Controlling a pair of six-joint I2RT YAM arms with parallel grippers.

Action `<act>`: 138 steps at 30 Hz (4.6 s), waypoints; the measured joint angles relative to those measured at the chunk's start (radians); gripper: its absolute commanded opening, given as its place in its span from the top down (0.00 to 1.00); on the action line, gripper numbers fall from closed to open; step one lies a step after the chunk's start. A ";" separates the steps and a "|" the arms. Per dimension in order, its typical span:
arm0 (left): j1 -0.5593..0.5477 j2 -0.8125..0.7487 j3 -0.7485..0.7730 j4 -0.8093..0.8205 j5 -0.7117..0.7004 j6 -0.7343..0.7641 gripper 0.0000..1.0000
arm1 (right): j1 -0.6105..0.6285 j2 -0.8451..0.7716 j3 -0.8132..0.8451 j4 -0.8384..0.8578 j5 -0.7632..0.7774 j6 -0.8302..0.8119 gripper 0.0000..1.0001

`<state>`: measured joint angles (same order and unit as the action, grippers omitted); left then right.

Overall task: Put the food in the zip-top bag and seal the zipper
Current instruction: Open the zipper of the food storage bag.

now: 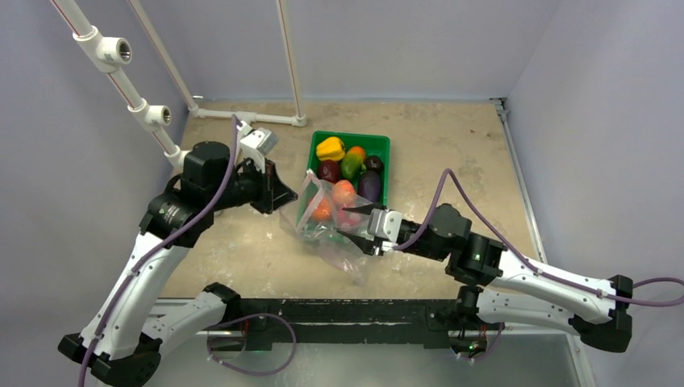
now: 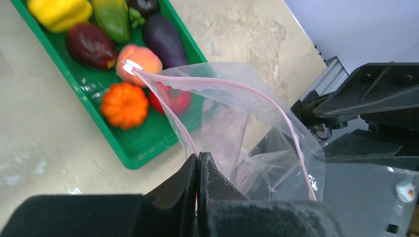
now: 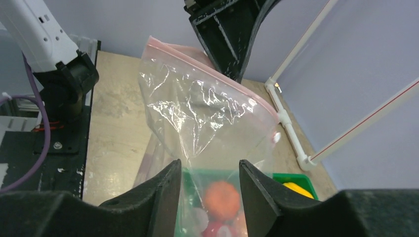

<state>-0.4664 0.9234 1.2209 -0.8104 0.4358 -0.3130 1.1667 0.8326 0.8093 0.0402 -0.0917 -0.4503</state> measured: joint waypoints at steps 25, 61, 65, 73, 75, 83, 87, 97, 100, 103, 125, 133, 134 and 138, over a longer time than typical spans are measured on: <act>-0.006 -0.055 0.204 -0.011 -0.285 0.146 1.00 | 0.000 0.133 0.256 0.035 0.159 0.551 0.28; -0.006 -0.335 -0.106 0.161 -0.445 0.063 1.00 | 0.000 0.634 0.523 -0.025 0.314 1.041 0.79; -0.006 -0.344 -0.107 0.158 -0.445 0.062 1.00 | 0.000 0.651 0.524 -0.029 0.311 1.048 1.00; -0.006 -0.338 -0.108 0.125 -0.445 0.068 0.99 | 0.000 0.653 0.524 -0.040 0.319 1.049 1.00; -0.006 -0.325 -0.108 0.109 -0.452 0.069 0.95 | 0.002 0.653 0.524 -0.043 0.333 1.044 1.00; -0.006 -0.231 -0.106 0.027 -0.483 0.071 0.76 | 0.048 0.661 0.527 -0.101 0.428 1.021 1.00; -0.006 -0.213 -0.106 0.008 -0.499 0.073 0.75 | 0.063 0.682 0.530 -0.116 0.456 1.011 1.00; -0.006 -0.167 -0.017 -0.093 -0.521 0.089 0.74 | 0.070 0.687 0.530 -0.147 0.542 1.007 1.00; -0.006 -0.142 0.000 -0.130 -0.513 0.088 0.72 | 0.071 0.687 0.529 -0.146 0.551 1.008 1.00; -0.006 -0.114 0.011 -0.171 -0.509 0.087 0.70 | 0.071 0.687 0.529 -0.145 0.556 1.008 1.00; -0.006 -0.064 0.069 -0.278 -0.603 0.068 1.00 | 0.077 0.673 0.484 -0.121 0.571 1.032 1.00; -0.007 -0.064 0.161 -0.316 -0.739 0.060 1.00 | 0.075 0.649 0.430 -0.089 0.544 1.040 1.00; -0.007 -0.064 0.170 -0.319 -0.752 0.059 1.00 | 0.072 0.650 0.425 -0.080 0.541 1.041 1.00; -0.007 -0.070 0.192 -0.336 -0.792 0.043 1.00 | 0.038 0.659 0.396 -0.019 0.483 1.041 1.00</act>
<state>-0.4736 0.8532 1.4124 -1.1469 -0.3561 -0.2695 1.2045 1.4918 1.2053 0.0216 0.3912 0.5907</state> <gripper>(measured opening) 0.005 0.007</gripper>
